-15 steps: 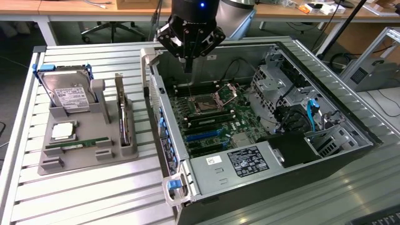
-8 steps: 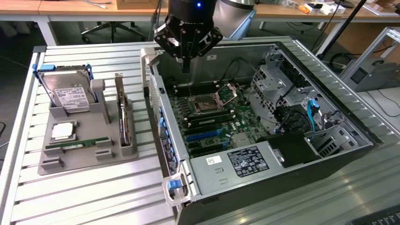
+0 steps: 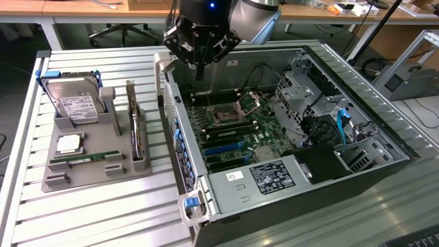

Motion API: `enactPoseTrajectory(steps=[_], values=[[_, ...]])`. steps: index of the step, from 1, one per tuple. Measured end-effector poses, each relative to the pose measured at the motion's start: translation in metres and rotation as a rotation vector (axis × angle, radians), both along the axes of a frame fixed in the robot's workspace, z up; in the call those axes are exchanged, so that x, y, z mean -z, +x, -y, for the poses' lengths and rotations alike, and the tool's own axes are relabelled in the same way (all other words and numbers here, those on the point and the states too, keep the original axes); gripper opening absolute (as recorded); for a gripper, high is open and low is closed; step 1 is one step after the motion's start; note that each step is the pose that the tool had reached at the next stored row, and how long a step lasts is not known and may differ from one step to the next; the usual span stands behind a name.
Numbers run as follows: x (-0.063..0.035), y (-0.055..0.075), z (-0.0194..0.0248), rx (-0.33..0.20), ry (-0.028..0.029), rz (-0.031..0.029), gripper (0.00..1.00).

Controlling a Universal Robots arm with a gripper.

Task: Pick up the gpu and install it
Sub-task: 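Reach for the gpu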

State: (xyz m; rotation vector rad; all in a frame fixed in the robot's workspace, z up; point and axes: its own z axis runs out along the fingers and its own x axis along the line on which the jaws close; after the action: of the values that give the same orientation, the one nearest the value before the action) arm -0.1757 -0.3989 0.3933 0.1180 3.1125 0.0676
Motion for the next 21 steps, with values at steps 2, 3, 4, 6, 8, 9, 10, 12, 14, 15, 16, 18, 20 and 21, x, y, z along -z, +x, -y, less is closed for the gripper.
enactPoseTrajectory(steps=[2,3,4,6,8,9,10,12,14,15,16,18,20,21], values=[[0.0,-0.003,0.0,0.0,0.0,0.0,0.1],[0.0,-0.004,0.0,0.0,0.0001,0.0,0.1],[0.0,-0.006,0.0,0.0,0.0,0.0,0.1],[0.0,-0.009,0.0,0.0,0.0001,0.0001,0.1],[0.0,-0.01,0.0,0.0,0.0001,0.0,0.1],[0.0,-0.011,0.0,0.0,0.0,0.0,0.1],[0.0,-0.012,0.0,0.0,0.0001,0.0001,0.1],[0.0,-0.014,0.0,0.0,0.0001,0.0,0.1],[0.0,-0.016,0.0,0.0,0.0,0.0,0.1],[0.0,-0.017,0.0,0.0,0.0,0.0,0.1],[0.0,-0.018,0.0,0.0,0.0,0.0,0.1],[0.0,-0.02,0.0,0.0,0.0,0.0,0.1],[0.0,-0.023,0.0,0.0,0.0001,0.0,0.1],[0.0,-0.024,0.0,0.0,0.0,0.0,0.1]])
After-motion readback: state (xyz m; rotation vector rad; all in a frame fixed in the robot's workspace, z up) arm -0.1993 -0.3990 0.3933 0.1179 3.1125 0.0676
